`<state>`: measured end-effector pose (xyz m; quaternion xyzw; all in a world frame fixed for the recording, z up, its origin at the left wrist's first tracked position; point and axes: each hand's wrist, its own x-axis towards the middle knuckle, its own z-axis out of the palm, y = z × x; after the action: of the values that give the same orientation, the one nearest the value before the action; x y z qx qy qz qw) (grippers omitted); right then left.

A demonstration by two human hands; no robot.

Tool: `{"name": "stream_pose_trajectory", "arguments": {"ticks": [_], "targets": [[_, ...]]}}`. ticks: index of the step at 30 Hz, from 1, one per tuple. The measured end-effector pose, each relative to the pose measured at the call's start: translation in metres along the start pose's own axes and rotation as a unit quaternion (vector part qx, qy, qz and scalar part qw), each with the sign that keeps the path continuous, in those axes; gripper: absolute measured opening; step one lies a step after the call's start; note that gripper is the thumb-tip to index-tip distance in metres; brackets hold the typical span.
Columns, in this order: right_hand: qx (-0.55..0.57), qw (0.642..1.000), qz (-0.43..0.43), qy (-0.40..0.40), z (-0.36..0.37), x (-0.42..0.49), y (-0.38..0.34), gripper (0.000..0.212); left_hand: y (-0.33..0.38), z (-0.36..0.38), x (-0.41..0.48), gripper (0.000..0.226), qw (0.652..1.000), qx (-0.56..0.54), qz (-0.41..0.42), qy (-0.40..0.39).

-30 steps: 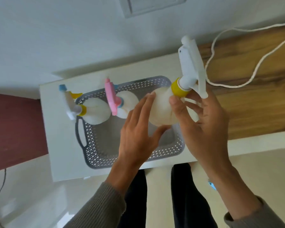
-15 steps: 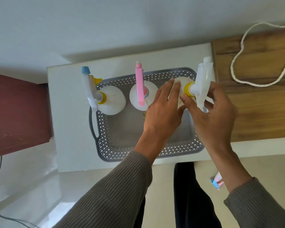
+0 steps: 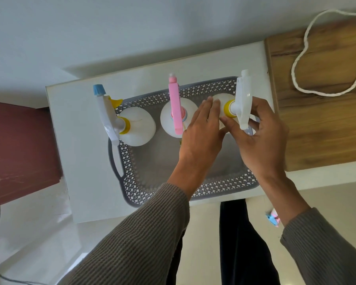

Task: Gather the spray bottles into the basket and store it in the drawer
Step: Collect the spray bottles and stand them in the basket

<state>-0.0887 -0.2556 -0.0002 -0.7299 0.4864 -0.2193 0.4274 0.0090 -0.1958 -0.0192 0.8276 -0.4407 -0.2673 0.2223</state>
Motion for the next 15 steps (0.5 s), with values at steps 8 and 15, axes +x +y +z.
{"name": "stream_pose_trajectory", "arguments": {"ticks": [8, 15], "targets": [[0.001, 0.997, 0.056, 0.044, -0.012, -0.04, -0.004, 0.062, 0.009, -0.01, -0.044, 0.07, 0.998, -0.054, -0.009, 0.044], [-0.045, 0.985, 0.106, 0.128, -0.049, -0.145, 0.013, 0.041, 0.016, 0.018, -0.138, 0.058, 0.983, 0.0, 0.165, 0.076]]}}
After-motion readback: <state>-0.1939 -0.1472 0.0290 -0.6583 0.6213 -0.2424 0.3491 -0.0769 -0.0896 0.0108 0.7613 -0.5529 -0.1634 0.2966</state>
